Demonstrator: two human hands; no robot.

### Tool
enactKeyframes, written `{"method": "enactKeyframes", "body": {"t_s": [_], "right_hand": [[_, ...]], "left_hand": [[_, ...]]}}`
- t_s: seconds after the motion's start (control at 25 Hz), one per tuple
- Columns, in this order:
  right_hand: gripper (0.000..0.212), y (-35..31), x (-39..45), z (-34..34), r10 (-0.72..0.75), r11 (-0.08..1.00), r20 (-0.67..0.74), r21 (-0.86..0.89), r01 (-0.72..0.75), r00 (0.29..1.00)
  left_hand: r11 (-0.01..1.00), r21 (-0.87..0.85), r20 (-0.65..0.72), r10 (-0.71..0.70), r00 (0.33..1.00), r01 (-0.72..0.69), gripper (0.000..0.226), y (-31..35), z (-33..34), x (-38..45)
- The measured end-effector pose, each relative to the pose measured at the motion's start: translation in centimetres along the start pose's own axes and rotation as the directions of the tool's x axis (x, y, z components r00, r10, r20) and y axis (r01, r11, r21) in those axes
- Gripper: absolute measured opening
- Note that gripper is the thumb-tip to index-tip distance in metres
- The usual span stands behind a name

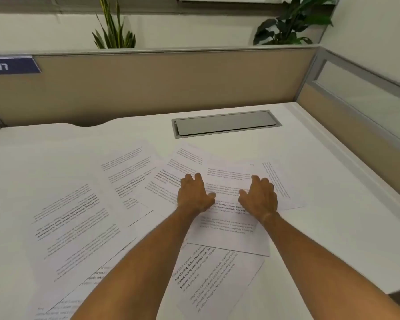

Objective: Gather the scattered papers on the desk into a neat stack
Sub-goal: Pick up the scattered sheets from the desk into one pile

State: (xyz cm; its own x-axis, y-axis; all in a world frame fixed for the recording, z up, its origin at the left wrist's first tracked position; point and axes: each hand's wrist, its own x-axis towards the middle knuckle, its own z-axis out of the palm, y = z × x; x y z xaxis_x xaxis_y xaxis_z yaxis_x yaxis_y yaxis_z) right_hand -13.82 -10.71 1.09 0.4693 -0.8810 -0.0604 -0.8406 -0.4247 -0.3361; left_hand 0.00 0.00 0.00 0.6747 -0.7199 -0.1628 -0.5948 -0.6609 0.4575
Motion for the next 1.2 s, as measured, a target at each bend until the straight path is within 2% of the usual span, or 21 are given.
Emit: {"method": "enactKeyframes", "body": {"t_s": [0.08,0.2,0.32,0.44,0.64,0.76,0.92,1.08,1.16,1.2], "right_hand": [[0.056,0.8,-0.2,0.4,0.125,0.992,0.045,-0.038,-0.123,0.991],[0.075,1.8,-0.4,1.0,0.245,0.968,0.099,-0.072,-0.239,0.964],[0.083,1.9,0.2,1.2,0.286,0.957,0.129,-0.001,-0.289,0.949],[0.086,1.9,0.6,1.1,0.321,0.943,0.151,0.04,-0.331,0.935],[0.088,2.1,0.7,0.5,0.335,0.921,0.207,0.134,-0.366,0.919],[0.086,2.4,0.7,0.2,0.343,0.9,0.245,0.191,-0.392,0.907],[0.077,2.4,1.0,0.3,0.346,0.857,0.275,0.297,-0.421,0.897],[0.065,1.2,1.9,0.9,0.311,0.831,0.21,0.413,-0.373,0.927],[0.054,0.2,2.7,1.2,0.296,0.748,0.17,0.57,-0.339,0.94],[0.046,-0.3,3.1,1.3,0.287,0.672,0.181,0.662,-0.333,0.941]], "left_hand": [[1.0,0.008,0.015,-0.013,1.0,0.012,0.079,0.5,0.5,0.4],[0.999,0.045,0.027,-0.027,0.999,0.026,0.08,1.2,1.1,0.5],[0.995,0.058,0.04,-0.08,0.996,0.078,0.082,1.5,1.4,0.6],[0.986,-0.021,0.08,-0.16,0.984,0.162,0.087,1.8,1.3,0.9],[0.967,-0.116,0.129,-0.21,0.969,0.226,0.086,2.0,1.4,1.7],[0.968,-0.163,0.104,-0.176,0.979,0.192,0.074,1.5,1.4,1.9],[0.908,-0.4,0.066,-0.108,0.992,0.125,0.05,0.1,0.1,2.4],[0.82,-0.568,0.066,-0.033,0.997,0.065,0.032,-1.3,-2.8,3.2],[0.761,-0.646,0.096,-0.002,0.995,0.064,0.03,-2.6,-4.9,3.9],[0.74,-0.669,0.103,-0.004,0.995,0.072,0.03,-3.4,-5.9,4.4]]}}
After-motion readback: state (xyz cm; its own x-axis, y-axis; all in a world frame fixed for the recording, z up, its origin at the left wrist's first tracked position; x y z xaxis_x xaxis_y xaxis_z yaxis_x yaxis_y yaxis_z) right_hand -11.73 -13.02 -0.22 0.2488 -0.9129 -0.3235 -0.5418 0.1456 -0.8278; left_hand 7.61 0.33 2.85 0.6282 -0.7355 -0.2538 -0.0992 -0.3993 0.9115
